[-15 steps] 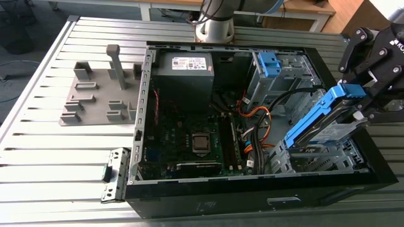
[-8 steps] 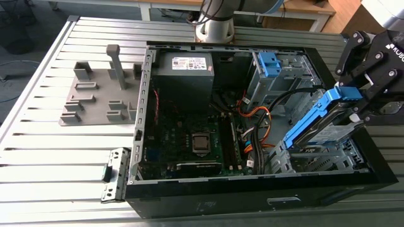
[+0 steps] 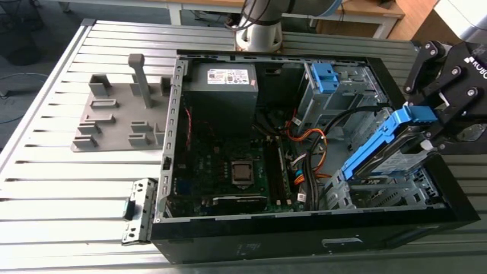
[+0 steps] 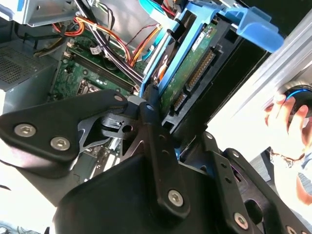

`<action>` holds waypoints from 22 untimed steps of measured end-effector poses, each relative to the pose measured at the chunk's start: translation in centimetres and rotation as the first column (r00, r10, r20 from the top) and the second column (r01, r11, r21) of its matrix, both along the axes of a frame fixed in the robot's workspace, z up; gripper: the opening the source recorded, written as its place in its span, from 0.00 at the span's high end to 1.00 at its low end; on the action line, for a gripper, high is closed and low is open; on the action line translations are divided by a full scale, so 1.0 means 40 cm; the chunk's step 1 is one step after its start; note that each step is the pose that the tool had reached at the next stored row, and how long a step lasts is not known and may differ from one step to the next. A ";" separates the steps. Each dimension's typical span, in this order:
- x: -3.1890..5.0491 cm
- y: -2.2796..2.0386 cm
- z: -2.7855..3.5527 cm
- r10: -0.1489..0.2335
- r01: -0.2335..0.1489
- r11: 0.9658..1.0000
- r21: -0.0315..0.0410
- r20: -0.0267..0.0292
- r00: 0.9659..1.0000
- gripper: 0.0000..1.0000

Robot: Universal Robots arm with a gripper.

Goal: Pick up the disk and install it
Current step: 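Insert the disk into the insertion slot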

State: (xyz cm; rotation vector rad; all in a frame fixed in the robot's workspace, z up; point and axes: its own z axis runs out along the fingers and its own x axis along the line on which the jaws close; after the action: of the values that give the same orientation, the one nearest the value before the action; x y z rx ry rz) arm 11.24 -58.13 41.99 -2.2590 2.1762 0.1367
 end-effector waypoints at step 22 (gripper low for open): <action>0.002 0.000 -0.029 0.000 0.000 1.000 -0.014 0.000 1.000 0.64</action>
State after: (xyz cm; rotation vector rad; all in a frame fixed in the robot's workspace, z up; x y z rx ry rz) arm 11.30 -58.14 40.82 -2.2661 2.1839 0.1223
